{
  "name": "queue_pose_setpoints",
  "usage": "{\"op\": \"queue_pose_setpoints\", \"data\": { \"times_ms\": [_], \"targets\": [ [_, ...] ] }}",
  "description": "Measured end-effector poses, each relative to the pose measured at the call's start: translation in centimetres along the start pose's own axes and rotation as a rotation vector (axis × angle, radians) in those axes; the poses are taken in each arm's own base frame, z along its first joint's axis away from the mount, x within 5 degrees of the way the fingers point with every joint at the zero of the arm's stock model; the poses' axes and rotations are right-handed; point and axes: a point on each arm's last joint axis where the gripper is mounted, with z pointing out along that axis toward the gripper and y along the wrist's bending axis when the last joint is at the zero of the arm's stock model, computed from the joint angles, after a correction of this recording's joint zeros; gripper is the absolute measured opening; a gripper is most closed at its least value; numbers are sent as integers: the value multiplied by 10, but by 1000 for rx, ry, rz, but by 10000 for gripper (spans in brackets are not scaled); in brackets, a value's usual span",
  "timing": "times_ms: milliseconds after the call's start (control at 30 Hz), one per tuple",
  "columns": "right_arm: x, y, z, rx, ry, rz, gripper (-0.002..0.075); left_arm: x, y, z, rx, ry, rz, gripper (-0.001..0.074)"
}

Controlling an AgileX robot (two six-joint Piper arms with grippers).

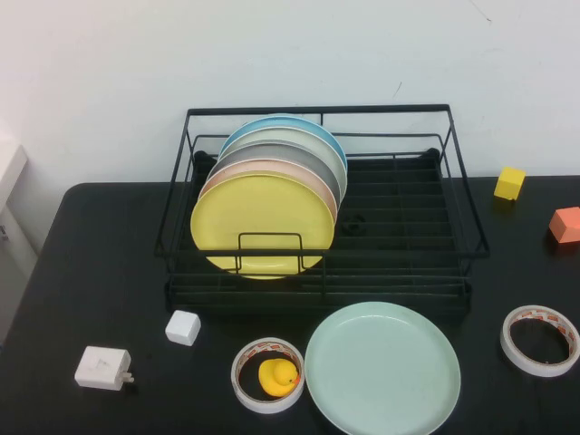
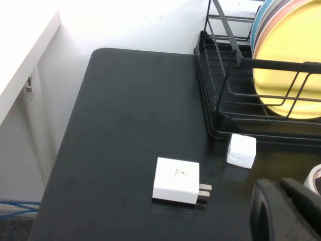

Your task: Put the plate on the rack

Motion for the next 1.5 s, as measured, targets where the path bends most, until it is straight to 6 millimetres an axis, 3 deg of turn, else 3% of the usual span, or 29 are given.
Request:
{"op": "queue_pose_setpoints", "data": {
  "times_ms": [1267, 1500],
  "targets": [
    [0, 0, 0, 0, -2, 0, -2, -7, 0, 0, 3, -87, 36, -2],
    [-14, -1, 0, 18, -179, 0, -2, -22, -2, -3, 18, -256, 21, -2]
  ]
}}
